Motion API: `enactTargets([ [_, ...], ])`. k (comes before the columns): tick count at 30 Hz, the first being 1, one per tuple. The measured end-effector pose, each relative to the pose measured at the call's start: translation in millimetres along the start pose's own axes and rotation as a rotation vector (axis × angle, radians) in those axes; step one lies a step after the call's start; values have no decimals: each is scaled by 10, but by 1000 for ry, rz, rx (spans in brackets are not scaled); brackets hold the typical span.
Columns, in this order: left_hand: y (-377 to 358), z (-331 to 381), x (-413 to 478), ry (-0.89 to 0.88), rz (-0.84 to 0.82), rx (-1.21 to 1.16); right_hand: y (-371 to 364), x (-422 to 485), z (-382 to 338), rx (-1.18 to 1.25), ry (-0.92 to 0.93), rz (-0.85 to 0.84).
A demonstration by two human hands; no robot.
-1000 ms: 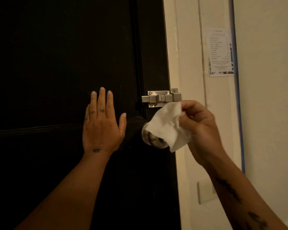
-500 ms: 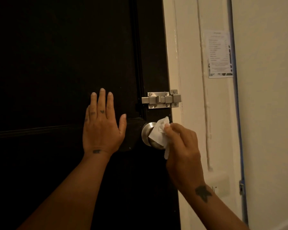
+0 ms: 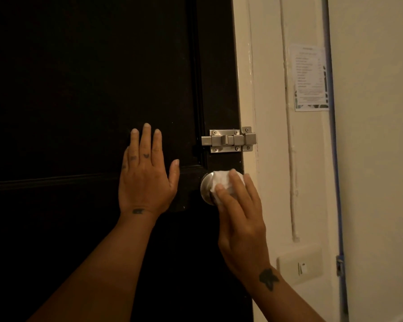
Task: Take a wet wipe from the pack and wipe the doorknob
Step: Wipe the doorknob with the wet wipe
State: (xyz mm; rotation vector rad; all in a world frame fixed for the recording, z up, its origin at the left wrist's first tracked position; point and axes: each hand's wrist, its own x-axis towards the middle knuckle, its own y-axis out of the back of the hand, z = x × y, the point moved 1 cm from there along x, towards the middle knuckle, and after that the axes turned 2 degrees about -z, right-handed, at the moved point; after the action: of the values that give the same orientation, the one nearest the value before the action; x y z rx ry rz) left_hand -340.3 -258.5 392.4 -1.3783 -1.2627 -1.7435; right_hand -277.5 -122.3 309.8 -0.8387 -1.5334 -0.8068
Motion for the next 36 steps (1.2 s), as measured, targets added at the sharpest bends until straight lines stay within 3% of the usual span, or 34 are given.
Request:
enactTargets([
  [5, -12, -7, 8, -9, 13, 5, -41, 103, -30, -1, -25, 24],
  [9, -8, -6, 7, -9, 14, 8, -21, 251, -26, 197, -132, -9],
  [15, -29, -27, 14, -10, 31, 24, 114, 195, 13, 581, -386, 191],
  [23, -30, -23, 24, -14, 39, 26, 297, 328, 205, 681, -607, 209],
  [27, -34, -21, 26, -12, 38, 6, 408, 316, 155, 642, -456, 276],
  [31, -32, -19, 21, -2, 30, 0, 313, 289, 87, 441, -227, 155],
  [36, -24, -15, 23, -17, 36, 20, 318, 194, 228, 432, -253, 146],
])
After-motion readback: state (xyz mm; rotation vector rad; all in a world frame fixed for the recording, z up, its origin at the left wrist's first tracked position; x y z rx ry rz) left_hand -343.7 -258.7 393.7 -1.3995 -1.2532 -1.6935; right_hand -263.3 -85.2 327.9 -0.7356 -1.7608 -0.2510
